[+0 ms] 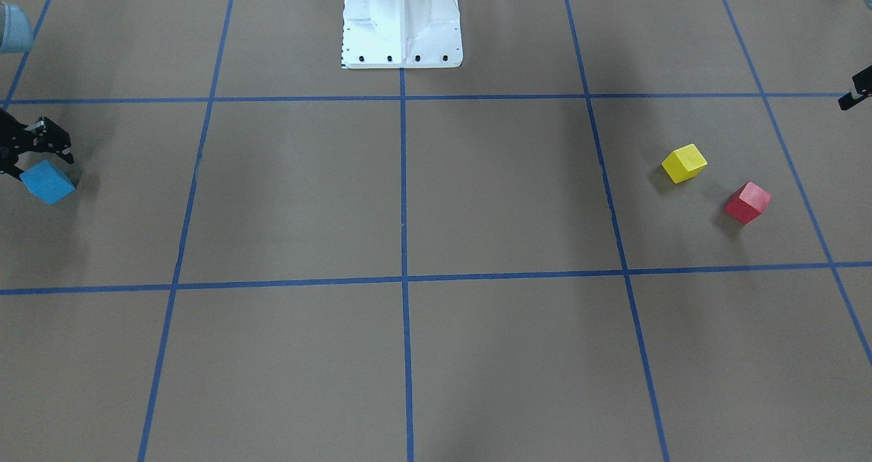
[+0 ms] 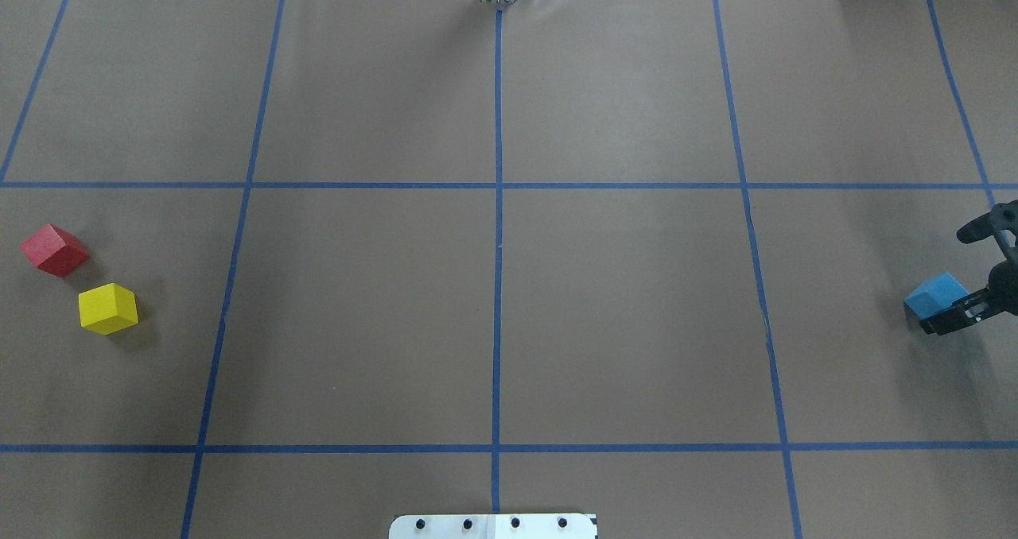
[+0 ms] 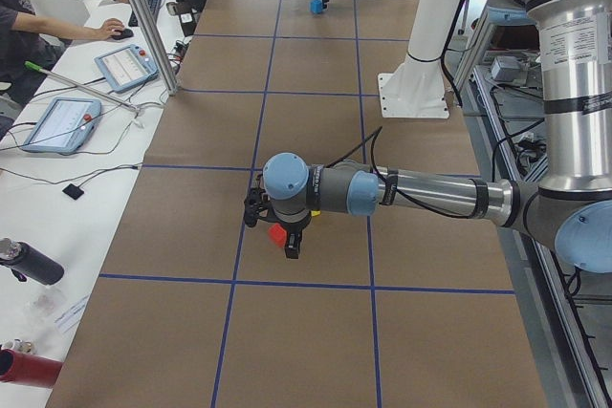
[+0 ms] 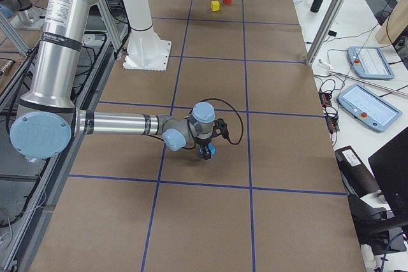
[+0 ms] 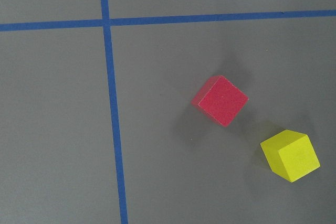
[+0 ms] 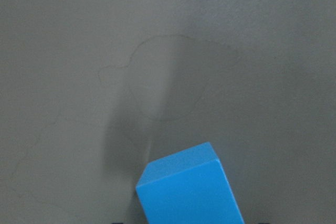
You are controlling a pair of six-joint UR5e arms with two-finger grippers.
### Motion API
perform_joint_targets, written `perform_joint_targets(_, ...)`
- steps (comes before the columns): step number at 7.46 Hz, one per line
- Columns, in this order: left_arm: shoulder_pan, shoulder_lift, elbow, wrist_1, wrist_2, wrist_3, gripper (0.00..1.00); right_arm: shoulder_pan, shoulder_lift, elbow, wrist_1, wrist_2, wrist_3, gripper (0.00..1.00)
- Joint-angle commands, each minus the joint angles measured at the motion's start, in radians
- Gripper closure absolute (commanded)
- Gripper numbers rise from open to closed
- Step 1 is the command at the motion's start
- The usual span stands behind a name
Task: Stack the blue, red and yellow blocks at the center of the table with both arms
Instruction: 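Lower the right gripper onto the blue cube and close on it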
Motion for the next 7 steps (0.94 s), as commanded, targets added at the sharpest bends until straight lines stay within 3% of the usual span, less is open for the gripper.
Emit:
perform_joint_targets(1,0.0,0.0,0.0,0.0,-0.002,0.0,0.0,-0.01,0.002,-0.022,-0.003,-0.021,-0.18,0.22)
perform_joint_targets(7,0.0,0.003,-0.005,0.0,-0.002,0.0,0.0,0.007,0.037,-0.025,-0.003,-0.022,-0.214,0.28)
